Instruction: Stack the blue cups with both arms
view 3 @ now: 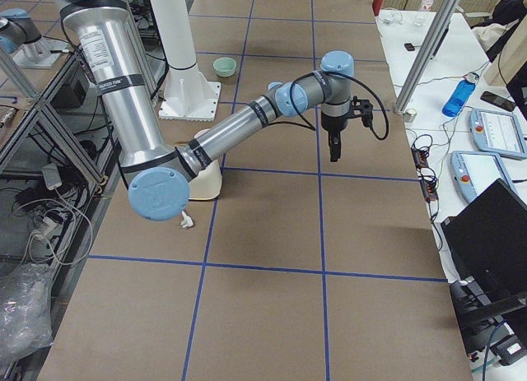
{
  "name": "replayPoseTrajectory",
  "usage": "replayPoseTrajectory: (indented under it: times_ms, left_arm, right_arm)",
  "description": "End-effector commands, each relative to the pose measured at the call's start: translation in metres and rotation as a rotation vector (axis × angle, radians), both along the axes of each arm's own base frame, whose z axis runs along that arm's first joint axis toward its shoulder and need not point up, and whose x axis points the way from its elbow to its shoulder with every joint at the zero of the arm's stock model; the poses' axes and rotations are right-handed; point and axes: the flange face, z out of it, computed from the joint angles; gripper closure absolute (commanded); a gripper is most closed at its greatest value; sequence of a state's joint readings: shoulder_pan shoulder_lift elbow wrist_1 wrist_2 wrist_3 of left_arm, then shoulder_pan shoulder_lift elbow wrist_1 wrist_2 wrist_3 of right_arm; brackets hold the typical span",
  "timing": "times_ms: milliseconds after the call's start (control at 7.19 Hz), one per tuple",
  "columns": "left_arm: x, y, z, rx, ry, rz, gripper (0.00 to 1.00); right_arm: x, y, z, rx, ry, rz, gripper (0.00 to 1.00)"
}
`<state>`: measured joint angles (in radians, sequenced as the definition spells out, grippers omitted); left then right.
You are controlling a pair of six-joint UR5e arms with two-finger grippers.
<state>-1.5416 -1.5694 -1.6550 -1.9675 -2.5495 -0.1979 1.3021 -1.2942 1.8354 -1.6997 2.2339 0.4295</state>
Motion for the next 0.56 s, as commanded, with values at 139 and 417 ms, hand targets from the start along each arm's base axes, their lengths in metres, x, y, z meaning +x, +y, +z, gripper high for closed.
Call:
replayPoseTrajectory:
  times_ms: [139, 417]
  left_arm:
    - [-0.001, 0.001, -0.001, 0.002, 0.0, -0.002, 0.02]
    - [-0.001, 0.002, -0.003, 0.008, 0.0, -0.002, 0.02]
  right_arm:
    - [0.105, 0.011, 0.118, 0.01, 0.033, -0.042, 0.0]
    - [0.108, 0.012, 0.132, -0.012, 0.026, -0.028, 0.0]
